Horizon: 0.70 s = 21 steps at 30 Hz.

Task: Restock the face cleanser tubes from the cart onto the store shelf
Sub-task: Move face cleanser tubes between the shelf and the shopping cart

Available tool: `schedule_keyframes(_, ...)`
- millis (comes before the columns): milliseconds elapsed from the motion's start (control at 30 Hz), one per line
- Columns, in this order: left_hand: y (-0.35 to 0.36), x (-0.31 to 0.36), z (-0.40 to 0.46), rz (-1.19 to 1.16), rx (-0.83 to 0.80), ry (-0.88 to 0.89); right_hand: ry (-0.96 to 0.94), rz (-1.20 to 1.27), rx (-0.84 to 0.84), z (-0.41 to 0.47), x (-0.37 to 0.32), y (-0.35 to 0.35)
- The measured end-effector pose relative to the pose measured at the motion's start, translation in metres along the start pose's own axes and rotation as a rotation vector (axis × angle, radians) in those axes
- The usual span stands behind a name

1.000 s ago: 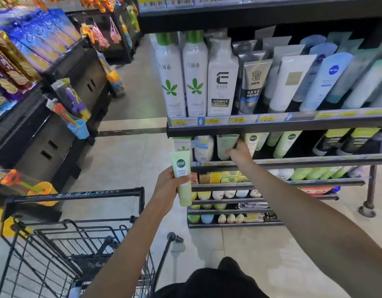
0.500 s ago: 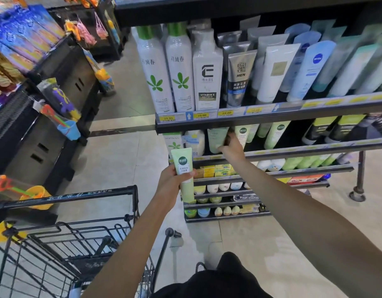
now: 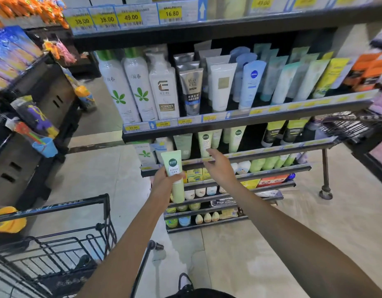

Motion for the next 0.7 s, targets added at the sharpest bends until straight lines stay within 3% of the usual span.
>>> schedule_keyframes(400,0.131,0.006,-0.067,0.051,0.030,0.011,0.006,-0.145,0.047,-0.091,0.073,-0.143)
schedule_keyframes(700,0.177,0.014,-0.048,0.256,0.113,0.075,-0.011,-0.191,0.013,-0.067,0.103,-0.184)
Point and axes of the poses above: each hand's wrist, its own z-axis towards the middle knuckle, its own y-axis out of the palm, x = y × z, the point moved 4 cm from there along z, towards the middle knuckle, and after that the axes turned 9 degrees about z, right-handed, at the moved point
